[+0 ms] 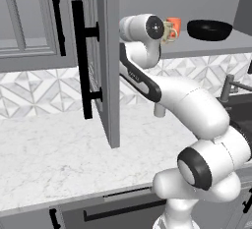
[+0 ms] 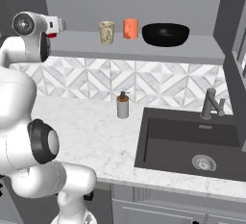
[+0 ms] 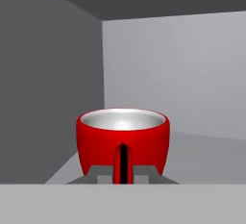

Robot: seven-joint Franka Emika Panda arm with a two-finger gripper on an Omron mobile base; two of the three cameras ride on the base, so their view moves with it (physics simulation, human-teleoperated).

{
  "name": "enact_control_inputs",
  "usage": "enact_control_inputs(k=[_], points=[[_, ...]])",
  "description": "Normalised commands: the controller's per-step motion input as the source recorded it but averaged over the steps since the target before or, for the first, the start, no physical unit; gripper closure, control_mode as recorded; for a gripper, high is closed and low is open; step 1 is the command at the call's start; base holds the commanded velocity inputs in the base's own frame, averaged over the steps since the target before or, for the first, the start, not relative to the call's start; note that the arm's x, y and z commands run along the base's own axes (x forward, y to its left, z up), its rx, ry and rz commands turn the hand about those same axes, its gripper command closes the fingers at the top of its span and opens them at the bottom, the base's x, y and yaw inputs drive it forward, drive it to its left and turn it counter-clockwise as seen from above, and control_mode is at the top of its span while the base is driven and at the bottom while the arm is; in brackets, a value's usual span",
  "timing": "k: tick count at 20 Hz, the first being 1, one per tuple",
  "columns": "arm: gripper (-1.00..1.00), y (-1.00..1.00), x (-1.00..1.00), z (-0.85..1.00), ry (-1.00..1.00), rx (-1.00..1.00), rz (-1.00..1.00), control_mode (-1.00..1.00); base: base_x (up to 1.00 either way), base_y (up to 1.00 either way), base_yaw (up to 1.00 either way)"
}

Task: Gather all objects into one cabinet and sort the glasses and bowls to opposite sides.

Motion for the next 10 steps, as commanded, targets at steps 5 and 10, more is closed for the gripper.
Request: enact_control_inputs(k=[5,10], points=[[1.0,0.01,0.34,-0.07,0.0,0.0,0.0,-1.0,0.0,0.0,0.0],[1.0,0.0,0.18,-0.2,0.0,0.0,0.0,-1.0,0.0,0.0,0.0]])
